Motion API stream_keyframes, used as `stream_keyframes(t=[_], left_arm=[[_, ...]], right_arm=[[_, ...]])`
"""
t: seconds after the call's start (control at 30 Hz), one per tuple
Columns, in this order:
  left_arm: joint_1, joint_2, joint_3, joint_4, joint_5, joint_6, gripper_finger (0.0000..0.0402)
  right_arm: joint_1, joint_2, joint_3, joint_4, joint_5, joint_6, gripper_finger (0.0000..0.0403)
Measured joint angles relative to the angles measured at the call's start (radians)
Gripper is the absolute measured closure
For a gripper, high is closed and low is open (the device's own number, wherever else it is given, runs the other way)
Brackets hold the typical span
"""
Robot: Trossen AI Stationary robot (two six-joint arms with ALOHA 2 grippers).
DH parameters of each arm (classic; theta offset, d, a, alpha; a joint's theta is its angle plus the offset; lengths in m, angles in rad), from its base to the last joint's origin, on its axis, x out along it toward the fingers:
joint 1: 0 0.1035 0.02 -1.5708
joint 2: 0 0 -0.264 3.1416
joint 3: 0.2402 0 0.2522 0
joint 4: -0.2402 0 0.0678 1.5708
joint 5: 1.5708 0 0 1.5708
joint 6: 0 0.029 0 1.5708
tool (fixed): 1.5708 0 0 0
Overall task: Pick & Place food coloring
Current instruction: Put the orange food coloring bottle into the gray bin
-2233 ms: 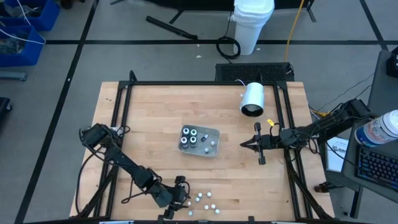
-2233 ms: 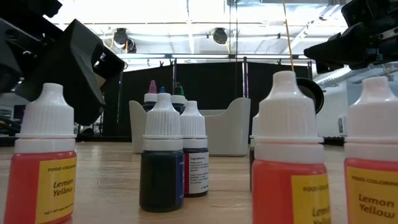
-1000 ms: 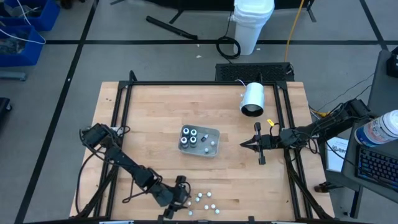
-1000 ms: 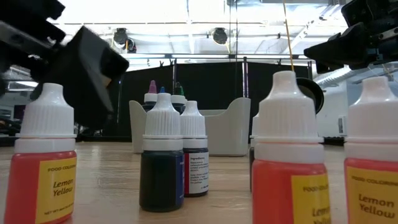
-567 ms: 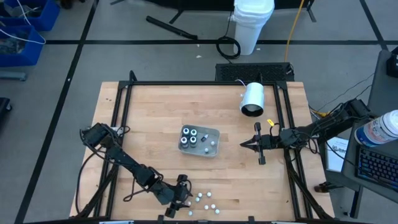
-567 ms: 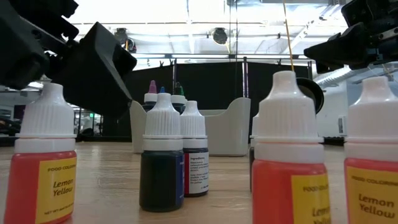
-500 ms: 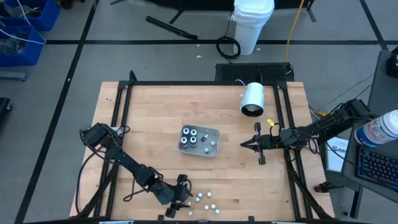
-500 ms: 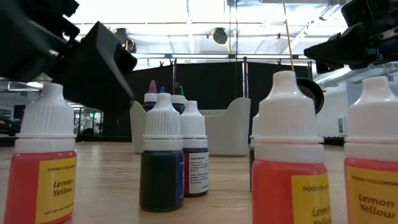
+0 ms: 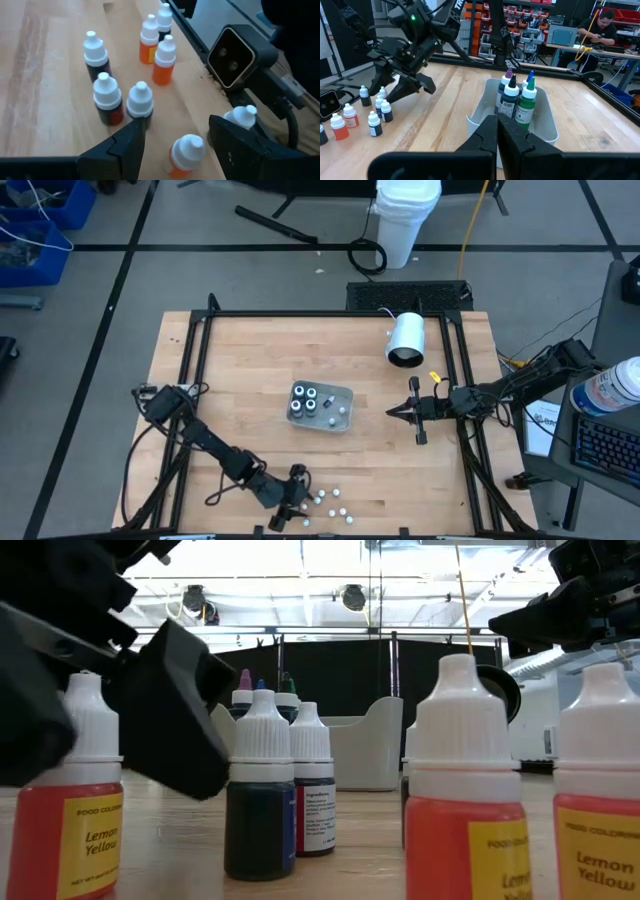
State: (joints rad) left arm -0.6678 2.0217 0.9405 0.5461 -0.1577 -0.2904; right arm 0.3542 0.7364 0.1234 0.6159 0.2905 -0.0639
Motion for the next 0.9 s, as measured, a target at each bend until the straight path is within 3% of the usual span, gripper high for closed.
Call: stream_keyframes(t=[0.17,0.37,0.9], left_arm=[[0.0,-0.011,0.0,-0.014,0.001,0.002,0.0178],[0.001,-0.074,0.0,-0.163,0.011,-0.027,0.0179],[0.007,-0.08,0.001,-0.162,0.0,-0.052,0.0179]], right_arm=[[0.0,0.0,0.0,0.0,0.0,-0.001,0.0403],[0.0,0.0,0.0,0.0,0.0,-0.001,0.0403],[0.0,0.0,0.0,0.0,0.0,-0.001,0.0403]])
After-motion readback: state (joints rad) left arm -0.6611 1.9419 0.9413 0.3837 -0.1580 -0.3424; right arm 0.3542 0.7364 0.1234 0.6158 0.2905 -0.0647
